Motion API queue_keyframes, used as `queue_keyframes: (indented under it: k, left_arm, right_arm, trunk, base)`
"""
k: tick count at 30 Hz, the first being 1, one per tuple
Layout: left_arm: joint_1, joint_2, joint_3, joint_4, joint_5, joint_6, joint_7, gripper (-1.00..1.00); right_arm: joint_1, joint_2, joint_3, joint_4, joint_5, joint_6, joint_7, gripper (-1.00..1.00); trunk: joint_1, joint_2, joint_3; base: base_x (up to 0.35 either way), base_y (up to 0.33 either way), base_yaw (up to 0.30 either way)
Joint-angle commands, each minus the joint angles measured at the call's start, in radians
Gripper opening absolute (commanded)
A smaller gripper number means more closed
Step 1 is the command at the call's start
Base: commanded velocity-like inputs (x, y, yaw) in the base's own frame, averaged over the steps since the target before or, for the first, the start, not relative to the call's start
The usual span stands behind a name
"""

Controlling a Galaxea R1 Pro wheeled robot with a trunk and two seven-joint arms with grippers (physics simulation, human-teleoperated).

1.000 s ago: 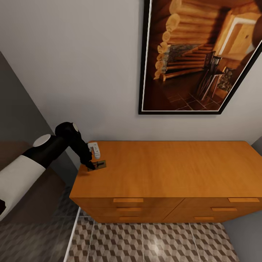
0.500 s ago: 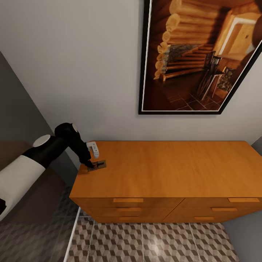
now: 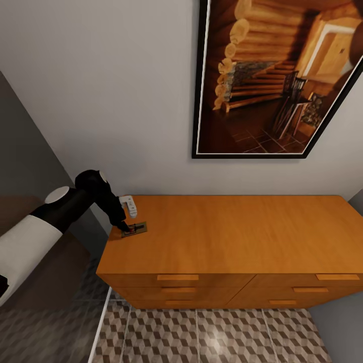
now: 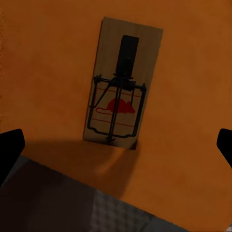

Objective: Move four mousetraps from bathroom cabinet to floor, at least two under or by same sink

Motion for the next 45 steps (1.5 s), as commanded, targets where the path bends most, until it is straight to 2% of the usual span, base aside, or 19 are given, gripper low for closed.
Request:
queue_keyframes:
  k: [1, 45]
  left_arm:
    - [-0.001, 0.001, -0.002, -0.002, -0.006, 0.010, -0.008, 1.00]
    - [-0.001, 0.005, -0.004, -0.001, -0.008, -0.008, -0.007, 1.00]
  right_arm:
    - [-0.001, 0.000, 0.009, 0.000, -0.010, -0.003, -0.001, -1.00]
    - [-0.001, 0.000, 0.009, 0.001, -0.009, -0.003, -0.001, -1.00]
  trunk:
    - [0.001, -0.002, -0.002]
    - [0.001, -0.002, -0.002]
  base:
    - [0.000, 0.000, 0.000]
    - [0.000, 0.000, 0.000]
